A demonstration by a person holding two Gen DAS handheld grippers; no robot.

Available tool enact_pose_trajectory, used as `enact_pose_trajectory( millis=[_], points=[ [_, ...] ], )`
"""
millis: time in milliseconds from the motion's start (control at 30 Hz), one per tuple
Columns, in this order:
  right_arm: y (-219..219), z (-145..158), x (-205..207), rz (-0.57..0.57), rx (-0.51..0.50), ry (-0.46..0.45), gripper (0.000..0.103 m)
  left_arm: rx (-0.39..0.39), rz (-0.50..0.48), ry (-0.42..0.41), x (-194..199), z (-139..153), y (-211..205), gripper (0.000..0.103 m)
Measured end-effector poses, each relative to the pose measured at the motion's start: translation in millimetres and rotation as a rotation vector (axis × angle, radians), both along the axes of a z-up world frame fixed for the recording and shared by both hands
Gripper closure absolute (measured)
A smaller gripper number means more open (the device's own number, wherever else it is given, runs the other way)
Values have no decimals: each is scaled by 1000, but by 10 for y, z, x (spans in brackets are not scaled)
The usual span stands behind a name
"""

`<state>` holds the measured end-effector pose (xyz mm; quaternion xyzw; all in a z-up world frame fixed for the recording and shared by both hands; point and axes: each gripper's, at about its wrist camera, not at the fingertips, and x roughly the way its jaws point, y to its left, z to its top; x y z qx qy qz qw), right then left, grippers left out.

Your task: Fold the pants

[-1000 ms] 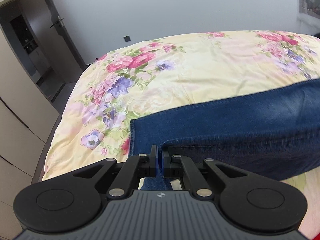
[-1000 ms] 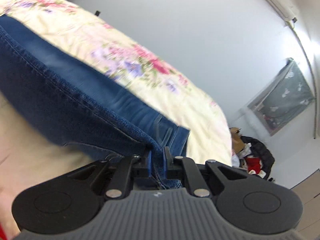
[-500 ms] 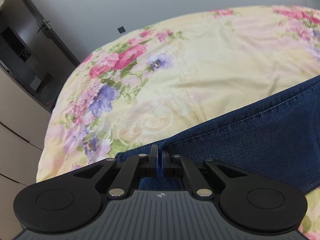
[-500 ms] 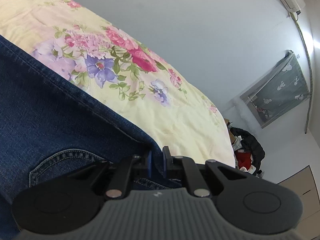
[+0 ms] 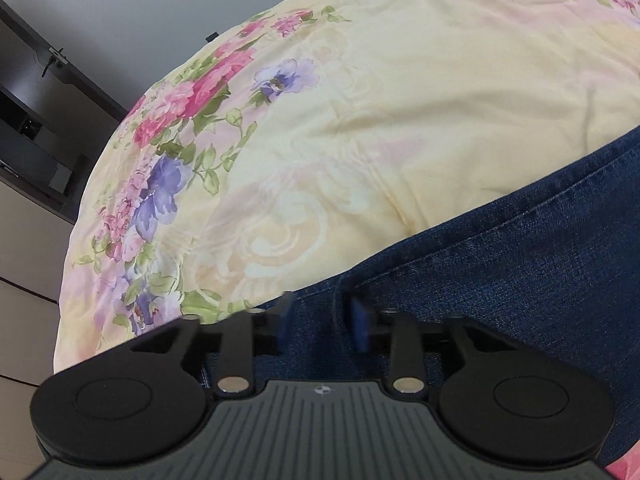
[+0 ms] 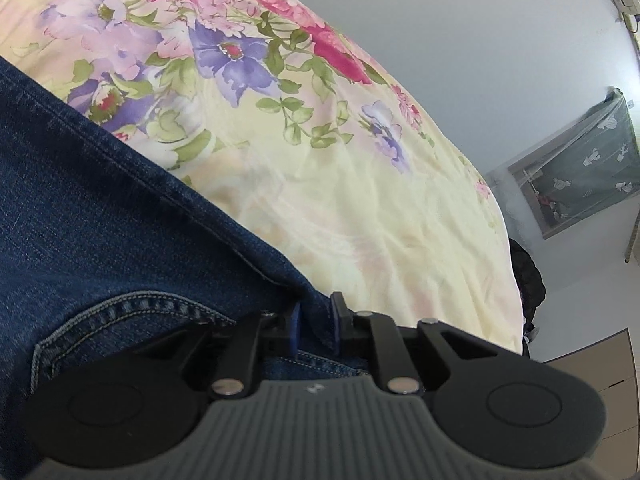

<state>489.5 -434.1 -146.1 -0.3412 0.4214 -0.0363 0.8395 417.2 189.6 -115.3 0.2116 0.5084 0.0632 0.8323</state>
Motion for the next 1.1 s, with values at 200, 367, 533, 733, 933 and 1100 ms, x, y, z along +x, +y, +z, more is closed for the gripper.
enact_pose_trajectory(
  millis=[200, 367, 533, 733, 933, 1100],
  points=[
    [66, 428, -337, -71, 50, -101, 44, -127, 37, -105, -262, 587, 311, 29],
    [228, 581, -800, -105, 183, -89, 44, -204, -50, -107, -747, 812, 450, 34],
    [457, 491, -1230, -124, 272, -51, 44, -46, -225, -5, -1172, 508, 345, 33],
    [618, 535, -1496, -129, 266, -32, 44, 259, -405, 46, -1350, -15, 341, 31],
    [702, 632, -1563, -127, 228, -32, 43, 222, -322, -58, -1045, -104, 509, 44],
    [735, 612, -1573, -117, 191, -21, 41, -99, 37, -170, -760, 116, 1105, 44]
  ],
)
